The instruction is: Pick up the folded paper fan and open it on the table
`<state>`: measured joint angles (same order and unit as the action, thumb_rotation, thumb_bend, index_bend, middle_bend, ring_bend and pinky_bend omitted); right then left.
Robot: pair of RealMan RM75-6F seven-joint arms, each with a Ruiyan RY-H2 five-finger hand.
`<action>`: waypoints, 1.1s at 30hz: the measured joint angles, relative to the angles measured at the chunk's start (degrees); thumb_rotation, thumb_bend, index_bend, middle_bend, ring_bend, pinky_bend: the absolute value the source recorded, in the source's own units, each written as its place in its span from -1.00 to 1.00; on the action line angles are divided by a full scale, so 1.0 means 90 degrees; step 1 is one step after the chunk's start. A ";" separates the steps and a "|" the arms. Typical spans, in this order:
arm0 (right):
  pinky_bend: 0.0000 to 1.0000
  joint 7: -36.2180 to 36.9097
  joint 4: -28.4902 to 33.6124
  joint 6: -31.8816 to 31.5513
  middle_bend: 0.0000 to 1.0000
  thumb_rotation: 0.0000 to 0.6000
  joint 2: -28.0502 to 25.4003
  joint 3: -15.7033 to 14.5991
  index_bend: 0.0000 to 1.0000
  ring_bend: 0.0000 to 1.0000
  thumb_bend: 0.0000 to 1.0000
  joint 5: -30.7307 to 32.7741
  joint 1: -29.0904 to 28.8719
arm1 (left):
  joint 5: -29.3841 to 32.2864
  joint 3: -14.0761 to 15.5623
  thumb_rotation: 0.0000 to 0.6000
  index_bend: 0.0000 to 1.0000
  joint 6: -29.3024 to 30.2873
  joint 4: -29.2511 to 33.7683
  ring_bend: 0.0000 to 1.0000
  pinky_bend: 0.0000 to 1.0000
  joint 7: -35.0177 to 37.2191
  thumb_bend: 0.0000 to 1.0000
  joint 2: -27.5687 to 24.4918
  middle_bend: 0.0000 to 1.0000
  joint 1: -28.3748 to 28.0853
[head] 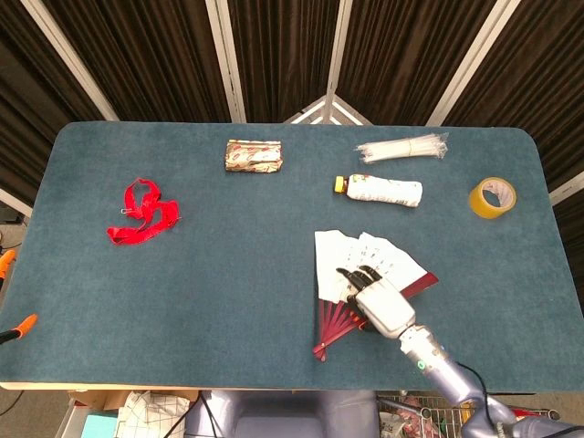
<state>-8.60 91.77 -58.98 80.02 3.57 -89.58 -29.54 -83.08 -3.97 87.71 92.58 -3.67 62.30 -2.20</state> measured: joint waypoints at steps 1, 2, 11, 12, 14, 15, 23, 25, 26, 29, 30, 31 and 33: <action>-0.66 0.0068 0.0181 0.0154 -0.72 1.00 -0.0179 0.0098 0.57 -0.55 0.08 0.0186 -0.0076 | -0.0008 0.0002 1.00 -1.00 0.0004 0.0001 -1.00 -0.81 -0.0007 -0.67 0.0004 -1.00 -0.0002; -0.66 0.0155 0.0407 0.0369 -0.72 1.00 -0.0412 0.0236 0.57 -0.55 0.08 0.0441 -0.0180 | -0.0016 0.0005 1.00 -1.00 0.0010 0.0001 -1.00 -0.81 -0.0013 -0.67 0.0010 -1.00 -0.0002; -0.66 0.0703 0.1190 0.1656 -0.72 1.00 -0.1762 0.1319 0.57 -0.55 0.08 0.2022 -0.1035 | -0.0067 0.0036 1.00 -1.00 0.0020 0.0014 -1.00 -0.81 -0.0089 -0.67 0.0034 -1.00 -0.0004; -0.66 0.0797 0.1186 0.1742 -0.72 1.00 -0.1858 0.1419 0.57 -0.55 0.08 0.2126 -0.1111 | -0.0069 0.0039 1.00 -1.00 0.0022 0.0016 -1.00 -0.81 -0.0101 -0.67 0.0035 -1.00 -0.0003; -0.66 0.1059 0.1123 0.1886 -0.72 1.00 -0.2011 0.1610 0.57 -0.55 0.08 0.2327 -0.1216 | -0.0073 0.0041 1.00 -1.00 0.0025 0.0020 -1.00 -0.81 -0.0140 -0.67 0.0042 -1.00 -0.0004; -0.66 0.1186 0.1072 0.1942 -0.73 1.00 -0.2068 0.1669 0.57 -0.55 0.08 0.2386 -0.1249 | -0.0074 0.0042 1.00 -1.00 0.0025 0.0020 -1.00 -0.81 -0.0158 -0.67 0.0048 -1.00 -0.0007; -0.66 0.2075 0.0688 0.2210 -0.73 1.00 -0.2618 0.2248 0.57 -0.55 0.08 0.2748 -0.1495 | -0.0156 0.0022 1.00 -1.00 0.0053 -0.0012 -1.00 -0.81 -0.0312 -0.67 0.0191 -1.00 -0.0064; -0.66 0.1983 0.0721 0.2208 -0.73 1.00 -0.2693 0.2290 0.57 -0.55 0.08 0.2798 -0.1567 | -0.0176 0.0007 1.00 -1.00 0.0092 -0.0026 -1.00 -0.81 -0.0324 -0.67 0.0232 -1.00 -0.0071; -0.66 0.1883 0.0780 0.2206 -0.72 1.00 -0.2750 0.2320 0.57 -0.55 0.08 0.2854 -0.1628 | -0.0197 0.0001 1.00 -1.00 0.0111 -0.0034 -1.00 -0.81 -0.0310 -0.67 0.0251 -1.00 -0.0074; -0.66 0.1585 0.1037 0.2189 -0.73 1.00 -0.2855 0.2385 0.57 -0.55 0.08 0.3039 -0.1803 | -0.0253 -0.0003 1.00 -1.00 0.0140 -0.0067 -1.00 -0.81 -0.0214 -0.67 0.0291 -1.00 -0.0084; -0.66 0.1473 0.1118 0.2188 -0.73 1.00 -0.2882 0.2397 0.57 -0.55 0.08 0.3108 -0.1865 | -0.0270 0.0002 1.00 -1.00 0.0141 -0.0082 -1.00 -0.81 -0.0183 -0.67 0.0297 -1.00 -0.0086; -0.66 0.1352 0.1196 0.2187 -0.73 1.00 -0.2907 0.2403 0.57 -0.55 0.08 0.3190 -0.1931 | -0.0288 0.0006 1.00 -1.00 0.0142 -0.0094 -1.00 -0.81 -0.0154 -0.67 0.0302 -1.00 -0.0089; -0.66 0.1043 0.1393 0.2186 -0.73 1.00 -0.2962 0.2404 0.57 -0.55 0.08 0.3424 -0.2097 | -0.0322 0.0012 1.00 -1.00 0.0151 -0.0111 -1.00 -0.81 -0.0089 -0.67 0.0311 -1.00 -0.0095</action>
<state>0.78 104.31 -39.30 53.36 25.20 -58.76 -48.41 -85.98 -3.85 89.06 91.58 -4.47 65.09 -3.05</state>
